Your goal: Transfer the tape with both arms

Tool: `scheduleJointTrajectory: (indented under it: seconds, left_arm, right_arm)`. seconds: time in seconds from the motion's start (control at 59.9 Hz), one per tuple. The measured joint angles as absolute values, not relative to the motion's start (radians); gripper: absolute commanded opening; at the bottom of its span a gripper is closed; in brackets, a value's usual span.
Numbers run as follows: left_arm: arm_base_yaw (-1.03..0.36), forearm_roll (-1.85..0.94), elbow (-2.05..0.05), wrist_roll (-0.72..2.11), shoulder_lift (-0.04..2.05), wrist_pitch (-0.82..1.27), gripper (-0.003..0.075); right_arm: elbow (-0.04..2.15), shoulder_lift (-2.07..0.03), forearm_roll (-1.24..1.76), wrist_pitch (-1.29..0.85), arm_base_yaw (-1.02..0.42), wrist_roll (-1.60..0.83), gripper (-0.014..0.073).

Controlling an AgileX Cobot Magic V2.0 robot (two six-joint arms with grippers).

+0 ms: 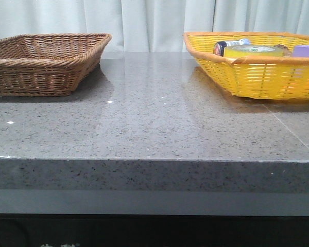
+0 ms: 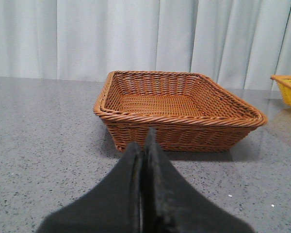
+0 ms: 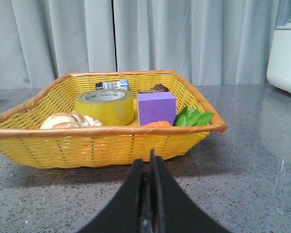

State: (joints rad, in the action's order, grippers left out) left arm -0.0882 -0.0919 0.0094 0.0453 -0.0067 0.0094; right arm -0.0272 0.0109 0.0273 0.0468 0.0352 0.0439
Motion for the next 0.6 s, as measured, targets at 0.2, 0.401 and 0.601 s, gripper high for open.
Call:
scheduleJointTrajectory:
  seconds: [0.2,0.401,0.601]
  left_arm:
    - [-0.088,-0.092,0.009,0.045,-0.007,0.009,-0.002]
    - [-0.088,-0.078,0.009,0.045,-0.007,0.0,-0.002]
    - [-0.088,-0.075,0.009,0.047,-0.007,-0.033,-0.002]
  right_arm:
    - [-0.027,0.011,0.027,0.047,0.035,0.044,-0.0069]
    - [-0.027,0.011,0.027,0.049,0.035,0.044,-0.0069]
    - [-0.027,0.011,0.027,0.056,0.035,0.044,-0.0069]
